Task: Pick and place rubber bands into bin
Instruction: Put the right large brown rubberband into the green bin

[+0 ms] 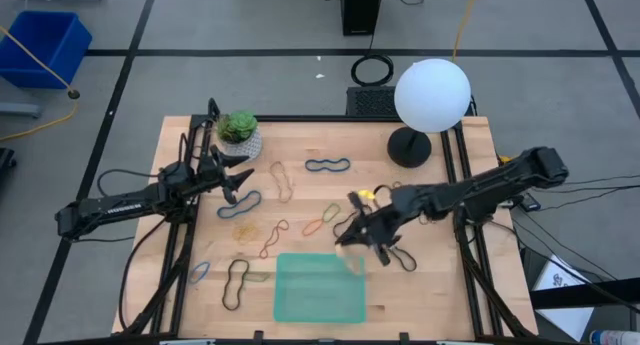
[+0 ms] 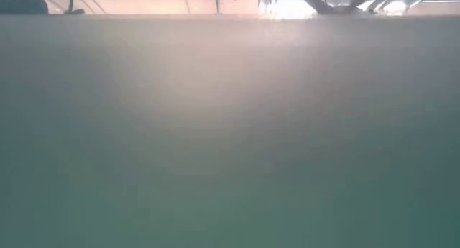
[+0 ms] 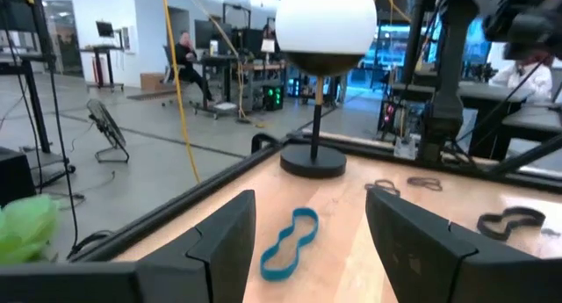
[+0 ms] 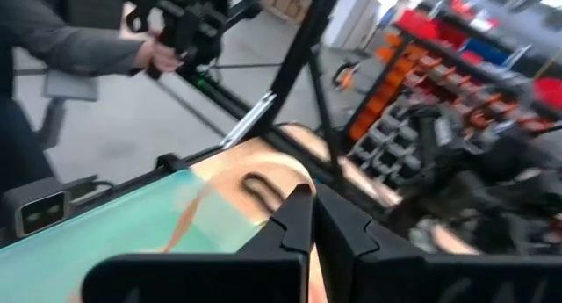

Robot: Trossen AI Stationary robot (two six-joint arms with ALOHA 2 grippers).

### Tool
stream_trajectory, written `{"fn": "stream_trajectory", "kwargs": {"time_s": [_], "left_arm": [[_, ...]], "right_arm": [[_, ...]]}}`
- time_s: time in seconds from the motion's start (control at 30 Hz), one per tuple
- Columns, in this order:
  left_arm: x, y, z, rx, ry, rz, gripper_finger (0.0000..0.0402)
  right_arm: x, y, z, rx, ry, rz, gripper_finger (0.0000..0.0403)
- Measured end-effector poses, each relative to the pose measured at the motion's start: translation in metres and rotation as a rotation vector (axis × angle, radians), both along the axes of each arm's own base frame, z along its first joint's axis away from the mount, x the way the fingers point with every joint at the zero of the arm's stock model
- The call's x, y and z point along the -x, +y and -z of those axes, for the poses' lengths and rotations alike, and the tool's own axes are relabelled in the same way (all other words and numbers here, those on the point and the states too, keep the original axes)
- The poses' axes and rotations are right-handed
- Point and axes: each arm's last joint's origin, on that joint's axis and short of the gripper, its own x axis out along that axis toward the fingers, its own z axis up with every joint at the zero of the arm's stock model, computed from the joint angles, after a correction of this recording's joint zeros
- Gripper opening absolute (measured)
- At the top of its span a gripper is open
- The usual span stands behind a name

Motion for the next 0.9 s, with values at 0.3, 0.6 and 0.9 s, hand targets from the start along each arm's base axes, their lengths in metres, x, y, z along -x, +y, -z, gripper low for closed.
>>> {"fn": "stream_trajectory", "kwargs": {"time_s": [0.3,0.6,0.9], "left_arm": [[0.0,0.0,0.003,0.009,0.027,-0.001,0.0223],[0.0,0.0,0.003,0.013,0.025,-0.001,0.0223],[0.0,0.0,0.003,0.017,0.023,-0.001,0.0223]], "right_arm": [[-0.025,0.034,0.055,-0.02,0.138,-0.066,0.0],[-0.038,0.043,0.101,-0.061,0.279,-0.047,0.0],[-0.043,0.044,0.124,-0.105,0.365,-0.021,0.0009]]}}
